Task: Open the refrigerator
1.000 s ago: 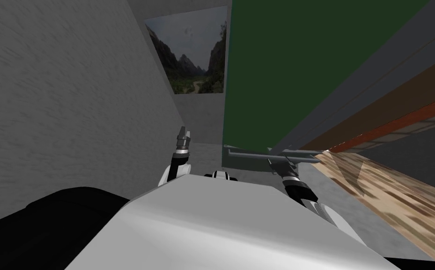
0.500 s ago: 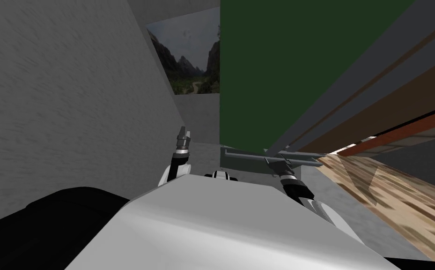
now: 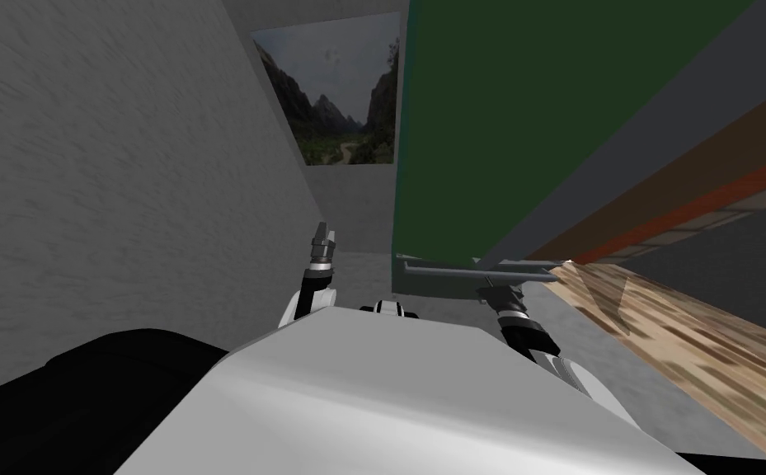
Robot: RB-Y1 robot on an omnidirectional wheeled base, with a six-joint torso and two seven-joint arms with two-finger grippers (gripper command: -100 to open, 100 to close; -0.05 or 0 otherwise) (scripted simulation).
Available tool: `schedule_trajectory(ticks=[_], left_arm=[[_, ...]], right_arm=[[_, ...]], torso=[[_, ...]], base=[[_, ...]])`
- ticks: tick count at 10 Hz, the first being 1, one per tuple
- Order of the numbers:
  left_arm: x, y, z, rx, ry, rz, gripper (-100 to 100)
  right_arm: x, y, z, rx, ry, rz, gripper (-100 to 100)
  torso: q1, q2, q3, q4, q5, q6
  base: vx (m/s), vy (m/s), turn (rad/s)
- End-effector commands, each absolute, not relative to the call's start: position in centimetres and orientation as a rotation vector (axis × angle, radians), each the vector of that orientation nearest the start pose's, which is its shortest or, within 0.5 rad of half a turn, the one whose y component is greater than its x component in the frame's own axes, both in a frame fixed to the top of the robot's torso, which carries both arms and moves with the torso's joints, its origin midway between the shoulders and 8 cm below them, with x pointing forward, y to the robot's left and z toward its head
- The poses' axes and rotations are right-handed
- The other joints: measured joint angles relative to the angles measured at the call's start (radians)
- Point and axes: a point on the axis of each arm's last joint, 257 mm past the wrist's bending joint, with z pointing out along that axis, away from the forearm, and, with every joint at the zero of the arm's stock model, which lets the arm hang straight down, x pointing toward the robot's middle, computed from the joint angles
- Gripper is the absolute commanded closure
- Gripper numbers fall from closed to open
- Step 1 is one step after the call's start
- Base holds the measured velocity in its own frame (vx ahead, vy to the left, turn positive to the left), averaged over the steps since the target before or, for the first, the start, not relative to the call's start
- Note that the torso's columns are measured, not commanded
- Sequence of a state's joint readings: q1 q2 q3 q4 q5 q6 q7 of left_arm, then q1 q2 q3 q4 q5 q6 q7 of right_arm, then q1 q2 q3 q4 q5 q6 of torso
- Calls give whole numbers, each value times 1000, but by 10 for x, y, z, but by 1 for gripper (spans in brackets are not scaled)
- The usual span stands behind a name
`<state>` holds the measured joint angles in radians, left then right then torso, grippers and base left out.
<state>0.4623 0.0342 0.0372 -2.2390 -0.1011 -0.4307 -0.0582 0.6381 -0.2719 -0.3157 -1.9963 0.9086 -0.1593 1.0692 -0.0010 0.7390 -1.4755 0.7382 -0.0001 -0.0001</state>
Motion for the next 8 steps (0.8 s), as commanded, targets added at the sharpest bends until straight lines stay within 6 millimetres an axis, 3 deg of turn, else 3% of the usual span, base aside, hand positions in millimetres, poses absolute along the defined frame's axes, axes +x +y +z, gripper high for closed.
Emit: schedule_trajectory(ticks=[1,4,5,6,8], left_arm=[[366,279,5,-603,758,-1138,0],[366,279,5,-603,759,-1138,0],[366,279,5,-603,759,-1138,0],[366,279,5,-602,759,-1138,0],[366,279,4,-602,759,-1138,0]], right_arm=[[329,-465,-209,-480,1623,-865,100],[319,-481,-208,-425,1648,-914,100],[321,-478,-208,-438,1642,-903,100],[325,-472,-209,-459,1633,-885,-100],[329,-466,-209,-476,1626,-869,-100]], torso=[[-3,0,0,0,-1,0],[2,-3,-1,-1,0,0],[1,-4,-2,-1,0,0],[-5,-4,-2,-1,-1,0],[-10,-3,-2,-1,-3,0]], base=[[-91,191,-143],[-60,205,-126],[-12,90,-33],[24,-53,115],[43,-149,89]])
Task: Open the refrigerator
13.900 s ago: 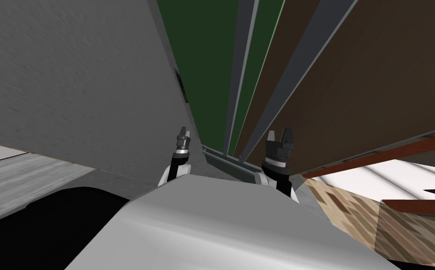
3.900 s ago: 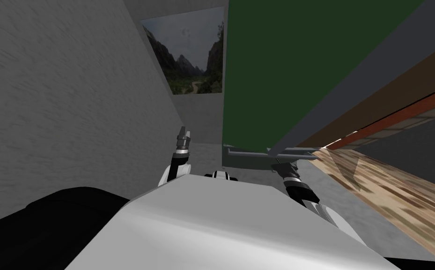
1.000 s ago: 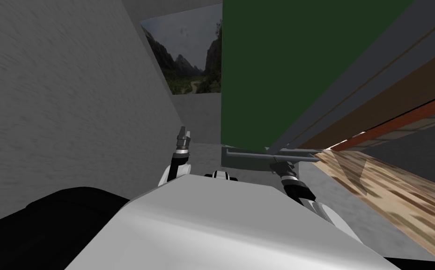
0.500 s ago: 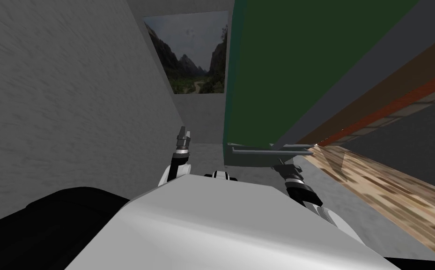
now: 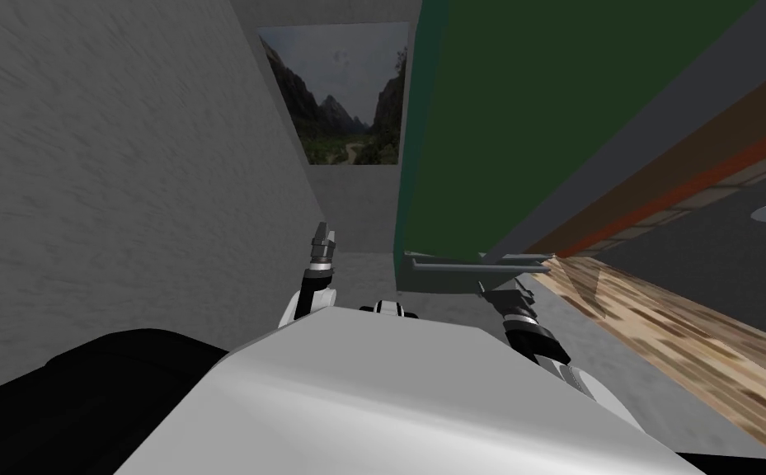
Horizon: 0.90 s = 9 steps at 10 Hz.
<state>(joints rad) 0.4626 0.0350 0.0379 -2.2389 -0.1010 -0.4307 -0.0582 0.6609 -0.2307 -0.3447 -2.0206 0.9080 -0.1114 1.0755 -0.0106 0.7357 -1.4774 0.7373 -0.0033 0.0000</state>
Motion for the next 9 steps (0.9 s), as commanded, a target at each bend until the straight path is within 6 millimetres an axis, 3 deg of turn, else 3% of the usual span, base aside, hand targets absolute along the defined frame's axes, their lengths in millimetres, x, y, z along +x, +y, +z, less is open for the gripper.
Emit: schedule_trajectory(ticks=[1,8,9], left_arm=[[366,279,4,-602,759,-1138,0],[366,279,4,-602,759,-1138,0],[366,279,4,-602,759,-1138,0]], right_arm=[[331,-461,-209,-492,1619,-855,-100],[348,-425,-212,-602,1569,-756,-100],[346,-430,-211,-591,1575,-766,-100]], torso=[[4,1,1,0,1,0],[10,3,2,1,3,0],[11,2,1,1,3,0]], base=[[56,-180,108],[55,-189,115],[22,-91,23]])
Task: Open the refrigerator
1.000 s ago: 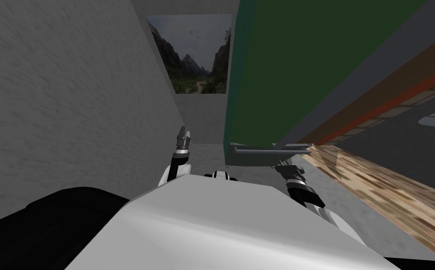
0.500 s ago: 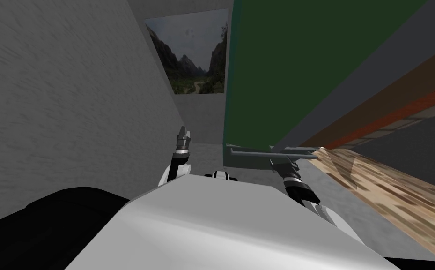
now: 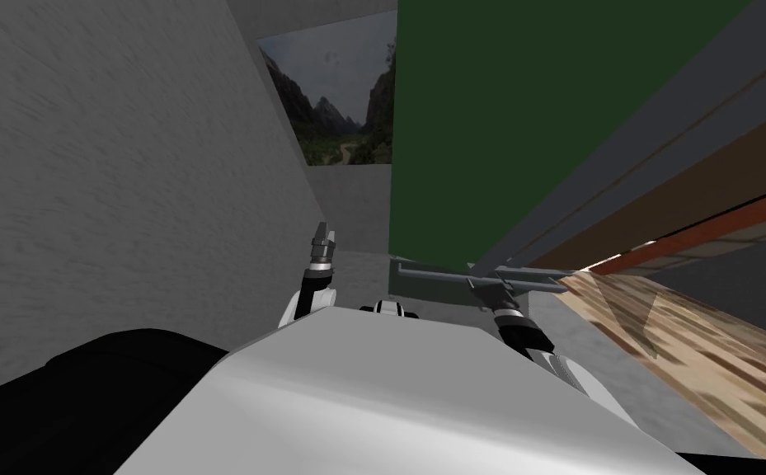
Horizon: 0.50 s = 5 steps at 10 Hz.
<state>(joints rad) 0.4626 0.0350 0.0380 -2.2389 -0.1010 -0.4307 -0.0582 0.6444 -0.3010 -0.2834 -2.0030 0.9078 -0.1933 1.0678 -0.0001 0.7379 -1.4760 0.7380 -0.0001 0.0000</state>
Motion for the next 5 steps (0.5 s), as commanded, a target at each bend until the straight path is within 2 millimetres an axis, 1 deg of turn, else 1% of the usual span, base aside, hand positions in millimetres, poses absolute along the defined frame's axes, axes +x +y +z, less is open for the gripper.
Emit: schedule_trajectory(ticks=[1,2,3,5], left_arm=[[366,279,4,-602,759,-1138,0],[366,279,5,-602,759,-1138,0],[366,279,5,-602,759,-1138,0],[366,279,4,-602,759,-1138,0]], right_arm=[[348,-440,-211,-567,1587,-787,-100],[348,-447,-211,-549,1596,-803,-100],[349,-451,-211,-540,1601,-811,-100],[350,-465,-211,-503,1618,-842,-100]], torso=[[6,1,0,0,1,0],[7,2,1,1,2,-1],[4,3,2,1,1,0],[0,1,0,0,0,0]], base=[[-25,-34,217],[-47,-28,305],[-41,-14,160],[-48,-13,214]])
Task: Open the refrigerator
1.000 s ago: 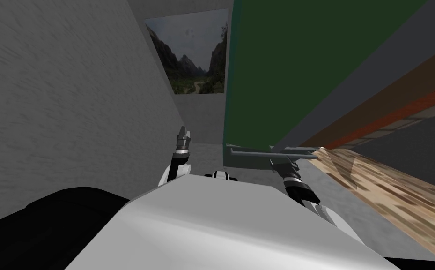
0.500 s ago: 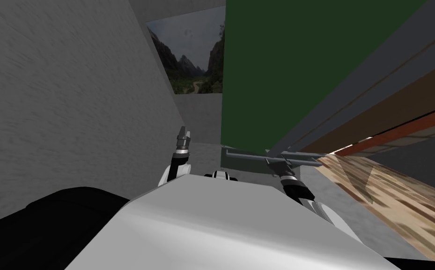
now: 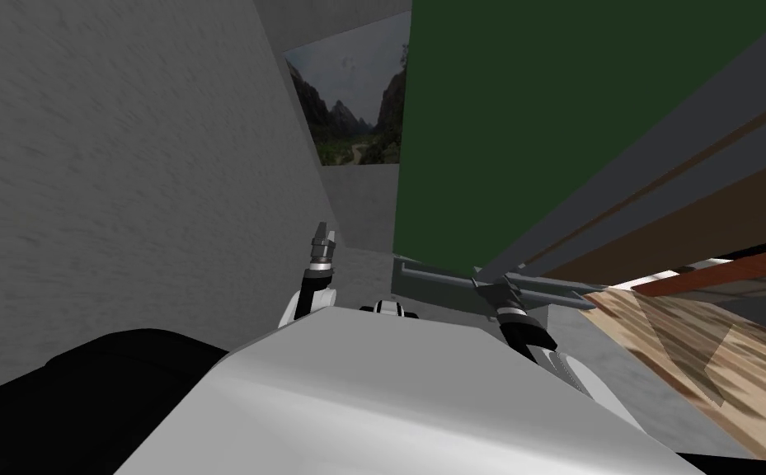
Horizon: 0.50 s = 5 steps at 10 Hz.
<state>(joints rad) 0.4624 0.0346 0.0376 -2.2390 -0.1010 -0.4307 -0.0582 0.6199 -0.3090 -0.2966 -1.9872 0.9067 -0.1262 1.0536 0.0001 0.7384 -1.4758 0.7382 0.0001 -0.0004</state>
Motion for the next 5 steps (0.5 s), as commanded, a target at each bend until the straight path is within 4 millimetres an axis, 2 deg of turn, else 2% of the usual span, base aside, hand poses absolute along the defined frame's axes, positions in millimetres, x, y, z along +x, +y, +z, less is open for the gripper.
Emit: schedule_trajectory(ticks=[1,2,5], left_arm=[[366,279,4,-602,759,-1138,0],[366,279,4,-603,759,-1138,0],[366,279,4,-603,759,-1138,0]], right_arm=[[348,-461,-210,-515,1614,-833,-100],[349,-454,-211,-531,1605,-819,100],[347,-436,-211,-576,1583,-779,100]], torso=[[0,-1,-1,0,0,-1],[0,-3,-2,-1,0,1],[-2,2,1,0,1,4]], base=[[-22,-11,45],[19,11,-203],[51,25,-229]])
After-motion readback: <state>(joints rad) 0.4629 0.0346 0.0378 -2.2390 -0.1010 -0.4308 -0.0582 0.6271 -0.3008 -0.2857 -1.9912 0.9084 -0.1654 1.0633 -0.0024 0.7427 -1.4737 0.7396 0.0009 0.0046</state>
